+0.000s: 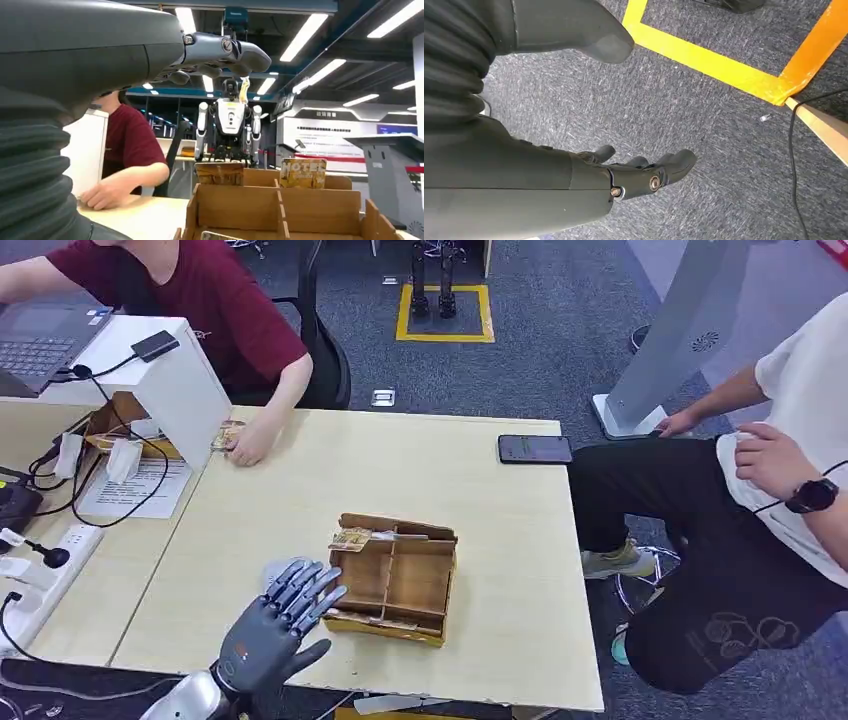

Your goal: Pass the card to the sensor for recognition and then transmit it.

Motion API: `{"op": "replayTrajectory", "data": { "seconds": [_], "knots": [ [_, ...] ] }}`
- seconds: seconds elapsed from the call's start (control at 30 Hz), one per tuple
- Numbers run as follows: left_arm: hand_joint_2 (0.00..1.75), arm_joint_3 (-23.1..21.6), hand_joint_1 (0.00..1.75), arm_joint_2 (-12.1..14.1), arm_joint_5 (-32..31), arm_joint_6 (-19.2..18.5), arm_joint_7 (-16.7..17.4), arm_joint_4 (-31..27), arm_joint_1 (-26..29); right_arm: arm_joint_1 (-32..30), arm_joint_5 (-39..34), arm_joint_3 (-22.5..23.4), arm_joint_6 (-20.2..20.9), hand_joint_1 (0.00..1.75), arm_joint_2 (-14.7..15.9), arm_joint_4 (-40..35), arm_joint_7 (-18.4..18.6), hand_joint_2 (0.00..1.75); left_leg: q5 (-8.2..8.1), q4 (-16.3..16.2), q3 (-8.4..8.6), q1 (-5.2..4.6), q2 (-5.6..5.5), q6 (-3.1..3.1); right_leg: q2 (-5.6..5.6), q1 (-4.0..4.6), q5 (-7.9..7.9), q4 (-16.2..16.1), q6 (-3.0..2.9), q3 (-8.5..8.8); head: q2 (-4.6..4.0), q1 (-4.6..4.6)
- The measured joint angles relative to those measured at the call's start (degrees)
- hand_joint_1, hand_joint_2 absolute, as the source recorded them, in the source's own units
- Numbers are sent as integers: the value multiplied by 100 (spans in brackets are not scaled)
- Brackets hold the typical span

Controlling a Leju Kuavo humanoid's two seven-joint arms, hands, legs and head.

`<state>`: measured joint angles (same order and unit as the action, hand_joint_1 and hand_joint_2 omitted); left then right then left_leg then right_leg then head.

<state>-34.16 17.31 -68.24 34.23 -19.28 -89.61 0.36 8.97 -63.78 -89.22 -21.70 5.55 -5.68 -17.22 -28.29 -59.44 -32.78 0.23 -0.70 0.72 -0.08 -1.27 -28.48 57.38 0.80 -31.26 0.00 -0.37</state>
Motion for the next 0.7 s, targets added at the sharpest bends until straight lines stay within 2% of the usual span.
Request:
{"op": "replayTrajectory", "data": {
  "seconds": [0.33,0.47,0.6,0.7],
  "knots": [
    [175,-17,0,24,-26,37,79,70,-17,1,0,0,0,0,0,0,-15,175,0,0,0,0,0,0,0,0,0,0,0,-1,0,-2],
    [175,-109,0,-6,-227,120,155,118,-91,0,0,0,0,0,0,-2,-33,175,0,0,0,0,0,0,0,0,0,0,0,0,0,-2],
    [175,-299,0,-85,-592,166,489,255,-251,14,68,-2,0,0,-11,-9,-33,175,0,0,-1,0,-1,0,-1,0,0,0,0,1,0,0],
    [175,-402,0,-125,-516,203,514,348,-314,31,83,-2,-13,0,-17,-15,-33,175,0,0,1,-1,1,0,1,0,1,0,0,0,0,0]
  ]
}}
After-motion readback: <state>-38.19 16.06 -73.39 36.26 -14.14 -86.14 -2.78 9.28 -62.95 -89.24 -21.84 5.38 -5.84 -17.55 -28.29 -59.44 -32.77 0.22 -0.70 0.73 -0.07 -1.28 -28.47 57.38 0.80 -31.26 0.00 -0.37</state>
